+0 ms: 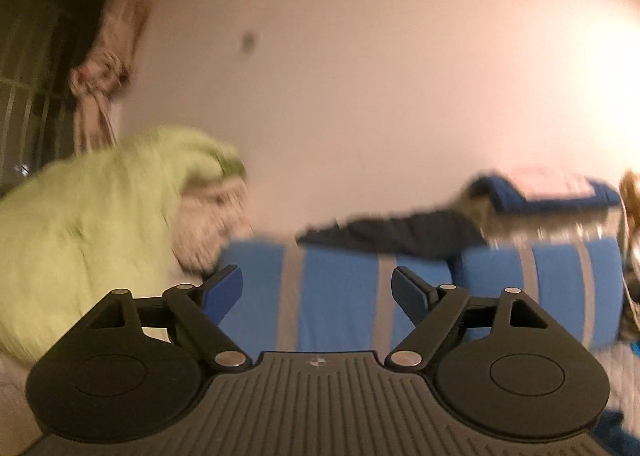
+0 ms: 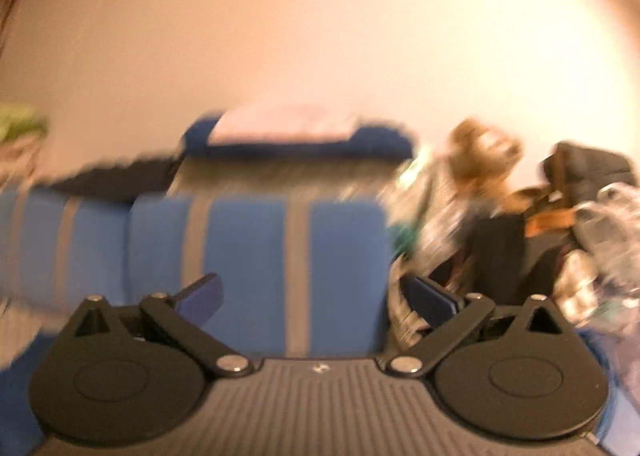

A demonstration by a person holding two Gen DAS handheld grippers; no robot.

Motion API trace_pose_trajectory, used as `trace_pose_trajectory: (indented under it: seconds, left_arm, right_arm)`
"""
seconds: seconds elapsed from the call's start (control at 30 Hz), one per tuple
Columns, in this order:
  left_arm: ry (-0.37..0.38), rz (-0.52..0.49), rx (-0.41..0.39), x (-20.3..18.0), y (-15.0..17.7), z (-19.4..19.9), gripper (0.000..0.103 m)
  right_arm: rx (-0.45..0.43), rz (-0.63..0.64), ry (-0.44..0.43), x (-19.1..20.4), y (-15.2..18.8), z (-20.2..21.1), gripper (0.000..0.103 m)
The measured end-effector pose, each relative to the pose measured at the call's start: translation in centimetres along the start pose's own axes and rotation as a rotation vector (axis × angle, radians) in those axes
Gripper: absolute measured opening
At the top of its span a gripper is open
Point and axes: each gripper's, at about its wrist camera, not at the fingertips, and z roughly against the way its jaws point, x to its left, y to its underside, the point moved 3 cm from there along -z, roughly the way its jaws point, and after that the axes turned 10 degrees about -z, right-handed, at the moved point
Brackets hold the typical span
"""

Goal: Fold clothes

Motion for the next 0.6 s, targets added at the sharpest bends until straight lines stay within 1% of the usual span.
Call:
trace_pose_trajectory:
  seconds: [0.1, 0.23, 0.4, 0.6]
  left_arm:
    - [0.004, 0.016, -0.04, 0.5, -2.0, 1.0, 0.083]
    - [0.009, 0.037, -0.093, 1.2, -4.6, 2.4, 0.084]
    - [0.015, 0.064, -0.16, 2.1, -7.9, 4.1, 0.085]
    - [0.028, 0.071, -0.19, 3.3, -9.4, 6.4, 0.085]
  right_arm:
    - [-0.085, -0.054, 0.06, -1.4, -4.1, 1.5, 0.103]
    - [-0.172, -0.096, 0.075, -2.5, -8.0, 4.1, 0.103]
    - [-0.228, -0.118, 0.066, -3.2, -10.9, 7.2, 0.103]
    - [-0.266, -0.112, 0.042, -3.1, -13.5, 10.4, 0.103]
